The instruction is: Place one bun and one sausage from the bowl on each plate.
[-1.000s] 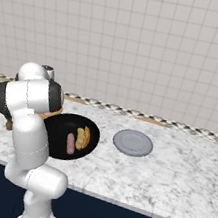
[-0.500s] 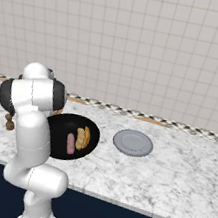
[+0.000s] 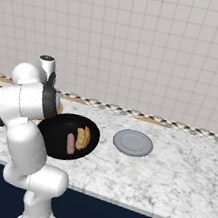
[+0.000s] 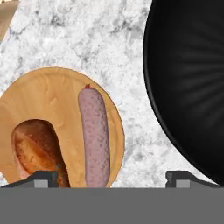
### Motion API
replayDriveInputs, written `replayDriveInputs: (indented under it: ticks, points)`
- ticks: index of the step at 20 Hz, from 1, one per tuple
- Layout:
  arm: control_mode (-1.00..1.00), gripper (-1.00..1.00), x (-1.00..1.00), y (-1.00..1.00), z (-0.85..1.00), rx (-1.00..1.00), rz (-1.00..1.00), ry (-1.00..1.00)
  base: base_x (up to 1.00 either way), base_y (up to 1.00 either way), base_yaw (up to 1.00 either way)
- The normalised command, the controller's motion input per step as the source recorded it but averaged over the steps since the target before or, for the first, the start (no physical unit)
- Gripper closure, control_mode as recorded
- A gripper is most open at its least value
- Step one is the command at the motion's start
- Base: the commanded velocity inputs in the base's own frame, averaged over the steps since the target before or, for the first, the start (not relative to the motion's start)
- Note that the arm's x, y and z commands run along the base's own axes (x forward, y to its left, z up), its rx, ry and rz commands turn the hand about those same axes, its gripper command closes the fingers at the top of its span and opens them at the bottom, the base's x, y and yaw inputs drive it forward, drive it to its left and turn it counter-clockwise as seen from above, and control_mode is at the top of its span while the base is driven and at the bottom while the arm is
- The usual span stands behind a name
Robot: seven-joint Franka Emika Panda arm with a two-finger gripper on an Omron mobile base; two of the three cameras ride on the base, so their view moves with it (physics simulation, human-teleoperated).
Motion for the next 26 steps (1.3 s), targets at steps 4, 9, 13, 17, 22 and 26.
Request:
replayDriveInputs:
  ticks: [4, 9, 13, 17, 22, 26]
  points:
    - [-1.00, -1.00, -0.79, -0.88, 0.89, 0.03, 0.04, 0.02, 0.00, 0.00, 0.00]
    - [-1.00, -1.00, -0.73, -0.85, 0.56, -0.08, 0.16, 0.09, 0.00, 0.00, 0.00]
    - [-1.00, -1.00, -0.54, -0.69, 0.27, -0.22, 0.25, 0.17, 0.00, 0.00, 0.00]
    - [-1.00, -1.00, -0.42, -0.50, 0.00, -0.31, 0.30, 0.28, 0.00, 0.00, 0.00]
    - [-1.00, -1.00, -0.25, -0.57, -0.22, -0.26, 0.31, 0.23, 0.00, 0.00, 0.00]
    - [-1.00, -1.00, 0.00, -0.54, -0.45, -0.18, 0.27, 0.17, 0.00, 0.00, 0.00]
